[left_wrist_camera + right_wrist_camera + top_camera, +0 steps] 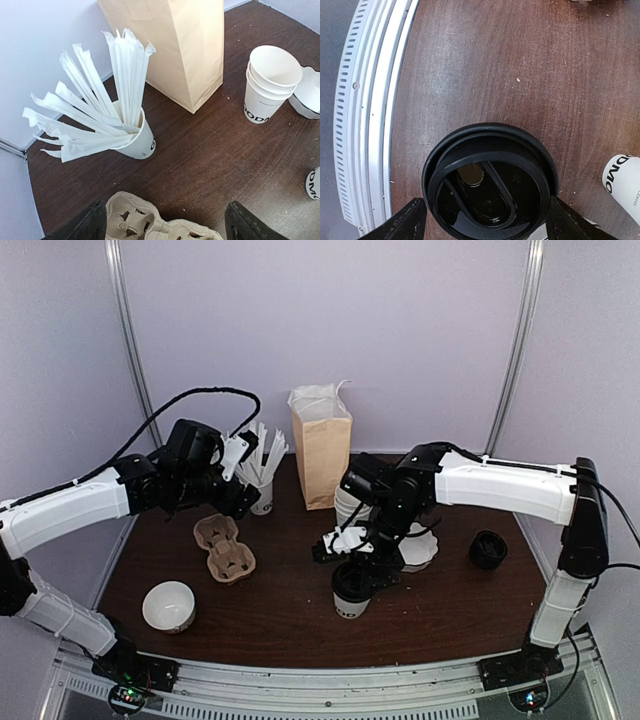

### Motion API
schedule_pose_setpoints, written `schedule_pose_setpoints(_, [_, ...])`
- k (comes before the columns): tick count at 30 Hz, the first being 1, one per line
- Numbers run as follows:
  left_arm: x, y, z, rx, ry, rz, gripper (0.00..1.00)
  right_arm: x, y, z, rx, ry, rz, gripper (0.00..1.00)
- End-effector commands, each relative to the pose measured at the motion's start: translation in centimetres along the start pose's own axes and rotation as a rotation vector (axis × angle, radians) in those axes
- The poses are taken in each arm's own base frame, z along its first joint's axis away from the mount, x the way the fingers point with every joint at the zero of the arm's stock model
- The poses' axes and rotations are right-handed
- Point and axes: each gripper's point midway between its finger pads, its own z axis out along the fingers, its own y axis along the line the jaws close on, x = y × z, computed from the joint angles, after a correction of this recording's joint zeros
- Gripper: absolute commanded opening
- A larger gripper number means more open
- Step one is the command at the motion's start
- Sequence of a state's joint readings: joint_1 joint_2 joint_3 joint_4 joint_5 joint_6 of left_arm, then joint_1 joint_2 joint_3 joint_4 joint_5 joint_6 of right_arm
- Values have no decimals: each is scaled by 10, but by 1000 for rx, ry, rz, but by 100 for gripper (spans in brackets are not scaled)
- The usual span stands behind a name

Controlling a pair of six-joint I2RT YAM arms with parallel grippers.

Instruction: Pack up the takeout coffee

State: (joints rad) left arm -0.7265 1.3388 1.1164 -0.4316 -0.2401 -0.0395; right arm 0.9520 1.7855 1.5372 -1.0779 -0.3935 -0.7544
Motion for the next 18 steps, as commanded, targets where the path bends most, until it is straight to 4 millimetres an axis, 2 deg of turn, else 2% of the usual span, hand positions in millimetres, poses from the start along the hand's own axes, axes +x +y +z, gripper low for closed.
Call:
schedule_pose_setpoints(1, [-13,-3,-8,23,-70,-10,86,-2,-2,0,32,42,-38,85])
schedule_pose_setpoints(13, [-10,-5,-4,31,-45,-2,86,-8,12,-4,-7,22,-50,85])
schedule_pose_setpoints(18, [-9,-6,-3,40,-38,-4,86,-7,12,-3,-4,39,-63,86])
